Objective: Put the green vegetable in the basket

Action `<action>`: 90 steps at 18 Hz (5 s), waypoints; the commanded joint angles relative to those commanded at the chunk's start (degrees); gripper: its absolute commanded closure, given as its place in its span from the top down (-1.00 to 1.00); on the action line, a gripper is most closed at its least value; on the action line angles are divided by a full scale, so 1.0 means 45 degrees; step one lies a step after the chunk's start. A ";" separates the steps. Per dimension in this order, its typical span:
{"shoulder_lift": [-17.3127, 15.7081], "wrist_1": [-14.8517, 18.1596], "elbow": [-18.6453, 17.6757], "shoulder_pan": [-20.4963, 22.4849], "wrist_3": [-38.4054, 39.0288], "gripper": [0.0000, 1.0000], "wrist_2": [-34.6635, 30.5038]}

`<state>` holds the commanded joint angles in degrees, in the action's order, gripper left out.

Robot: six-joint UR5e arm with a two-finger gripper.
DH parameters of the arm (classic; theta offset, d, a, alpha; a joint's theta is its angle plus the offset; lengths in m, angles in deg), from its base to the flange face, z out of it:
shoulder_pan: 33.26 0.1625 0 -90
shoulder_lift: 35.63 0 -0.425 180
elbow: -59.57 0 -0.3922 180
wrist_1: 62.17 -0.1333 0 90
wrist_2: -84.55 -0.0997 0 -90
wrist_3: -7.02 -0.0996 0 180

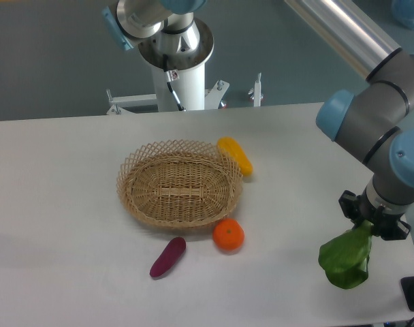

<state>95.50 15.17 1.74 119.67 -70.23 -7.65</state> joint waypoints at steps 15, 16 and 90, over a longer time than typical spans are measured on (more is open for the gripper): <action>-0.2263 -0.0078 -0.2869 -0.0624 -0.0019 -0.67 0.0117; -0.2478 -0.0059 -0.3103 -0.0722 0.0000 -0.67 0.0176; -0.1817 -0.2188 -0.2794 -0.0469 -0.0039 1.00 0.1036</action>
<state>87.32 5.33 -10.84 117.56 -70.41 -2.98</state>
